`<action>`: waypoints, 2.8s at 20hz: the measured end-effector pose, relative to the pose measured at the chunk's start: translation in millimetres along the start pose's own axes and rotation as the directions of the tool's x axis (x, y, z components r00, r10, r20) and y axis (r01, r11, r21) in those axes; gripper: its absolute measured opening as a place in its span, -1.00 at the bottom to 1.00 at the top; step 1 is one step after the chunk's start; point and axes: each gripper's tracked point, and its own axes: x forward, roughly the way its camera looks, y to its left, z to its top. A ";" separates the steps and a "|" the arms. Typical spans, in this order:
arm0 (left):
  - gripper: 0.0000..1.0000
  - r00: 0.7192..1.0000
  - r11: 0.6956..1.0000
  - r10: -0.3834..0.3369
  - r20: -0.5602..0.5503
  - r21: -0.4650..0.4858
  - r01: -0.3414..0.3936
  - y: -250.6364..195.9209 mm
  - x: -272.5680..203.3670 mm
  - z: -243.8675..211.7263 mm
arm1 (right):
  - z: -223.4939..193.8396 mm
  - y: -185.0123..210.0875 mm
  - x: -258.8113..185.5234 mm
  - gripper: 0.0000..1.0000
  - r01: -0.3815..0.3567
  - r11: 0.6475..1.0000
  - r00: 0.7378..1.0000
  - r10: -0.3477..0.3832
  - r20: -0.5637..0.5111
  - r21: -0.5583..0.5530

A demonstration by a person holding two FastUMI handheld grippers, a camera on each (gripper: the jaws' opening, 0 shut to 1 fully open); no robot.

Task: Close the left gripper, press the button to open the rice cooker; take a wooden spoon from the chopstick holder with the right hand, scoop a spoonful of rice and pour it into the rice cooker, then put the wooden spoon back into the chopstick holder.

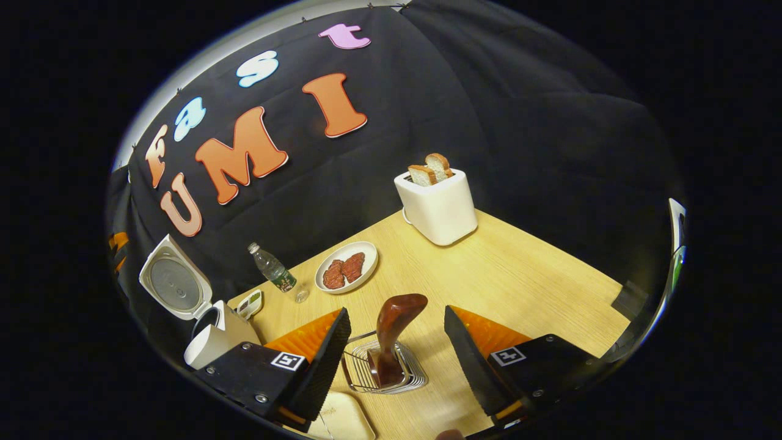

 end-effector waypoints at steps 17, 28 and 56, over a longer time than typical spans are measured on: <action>0.99 0.974 0.998 0.049 -0.221 -0.017 -0.054 27.7 113.8 -68.2 | 26.8 -18.1 -16.3 0.89 0.074 0.997 0.995 -0.075 0.062 0.012; 1.00 0.966 0.999 -0.013 -0.260 -0.045 0.001 9.1 79.1 -77.3 | 72.9 -16.2 -41.0 0.89 0.121 0.989 0.983 -0.108 0.150 -0.084; 0.99 0.837 0.991 -0.105 -0.536 -0.125 0.045 -45.3 -68.0 -282.2 | 108.6 84.2 -76.1 0.89 -0.006 0.943 0.975 0.079 0.207 -0.332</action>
